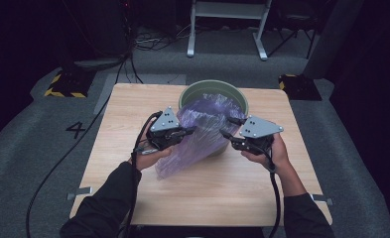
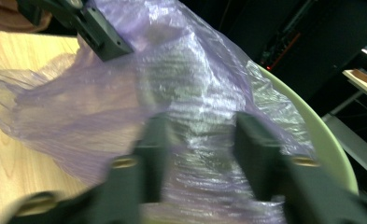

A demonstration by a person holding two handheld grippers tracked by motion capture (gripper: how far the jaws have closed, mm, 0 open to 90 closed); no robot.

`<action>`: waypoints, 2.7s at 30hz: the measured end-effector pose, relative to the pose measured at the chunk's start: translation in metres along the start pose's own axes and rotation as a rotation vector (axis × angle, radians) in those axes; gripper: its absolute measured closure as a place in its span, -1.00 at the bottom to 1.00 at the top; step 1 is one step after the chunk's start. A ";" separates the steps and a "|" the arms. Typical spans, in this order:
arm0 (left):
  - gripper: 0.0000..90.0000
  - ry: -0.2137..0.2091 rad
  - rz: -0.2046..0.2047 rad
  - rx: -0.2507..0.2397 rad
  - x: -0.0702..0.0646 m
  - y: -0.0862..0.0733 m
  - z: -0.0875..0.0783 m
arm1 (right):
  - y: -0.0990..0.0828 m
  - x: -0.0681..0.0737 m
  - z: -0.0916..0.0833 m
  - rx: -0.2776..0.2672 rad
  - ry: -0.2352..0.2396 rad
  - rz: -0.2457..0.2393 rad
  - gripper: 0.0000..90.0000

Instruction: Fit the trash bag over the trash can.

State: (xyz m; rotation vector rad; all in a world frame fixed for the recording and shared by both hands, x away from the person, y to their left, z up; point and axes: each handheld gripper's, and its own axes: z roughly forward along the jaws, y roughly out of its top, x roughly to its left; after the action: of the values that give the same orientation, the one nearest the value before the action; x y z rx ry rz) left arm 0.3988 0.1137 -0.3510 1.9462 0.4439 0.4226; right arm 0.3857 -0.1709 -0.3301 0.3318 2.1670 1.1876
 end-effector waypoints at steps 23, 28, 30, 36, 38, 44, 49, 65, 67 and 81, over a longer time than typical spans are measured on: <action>0.95 -0.008 -0.002 -0.002 0.002 0.000 -0.003 | 0.017 -0.011 0.019 -0.026 0.122 0.107 -0.43; 0.95 -0.020 0.005 -0.014 0.000 0.001 -0.004 | 0.013 -0.014 0.024 -0.003 0.077 0.151 -0.08; 0.95 -0.024 0.004 -0.022 -0.002 0.002 -0.004 | 0.011 -0.016 0.026 0.008 0.068 0.147 0.21; 0.92 -0.031 0.008 -0.035 -0.001 0.003 -0.007 | 0.014 -0.017 0.028 -0.003 0.049 0.108 0.96; 0.89 -0.025 0.005 -0.031 -0.001 0.002 -0.007 | 0.015 -0.018 0.029 -0.004 0.048 0.106 1.00; 0.19 0.009 -0.055 -0.033 0.007 0.004 -0.006 | 0.022 -0.030 0.036 0.017 0.042 0.132 1.00; -0.15 -0.033 -0.103 0.001 0.010 0.000 -0.001 | 0.022 -0.046 0.048 0.071 0.016 0.192 1.00; 0.83 -0.081 0.034 0.058 -0.009 -0.013 -0.001 | 0.011 -0.055 0.056 0.143 -0.012 0.303 -0.19; 0.94 -0.070 0.025 0.044 -0.008 -0.013 -0.001 | 0.013 -0.049 0.043 0.109 0.005 0.265 -0.35; 0.96 -0.078 0.006 0.010 -0.007 -0.009 -0.001 | 0.005 -0.015 0.010 0.065 0.143 0.052 0.13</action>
State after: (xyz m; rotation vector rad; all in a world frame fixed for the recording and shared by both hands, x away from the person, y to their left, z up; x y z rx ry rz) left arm 0.3909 0.1147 -0.3599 1.9671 0.3909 0.3479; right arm 0.4031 -0.1691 -0.3234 0.3425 2.3374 1.2035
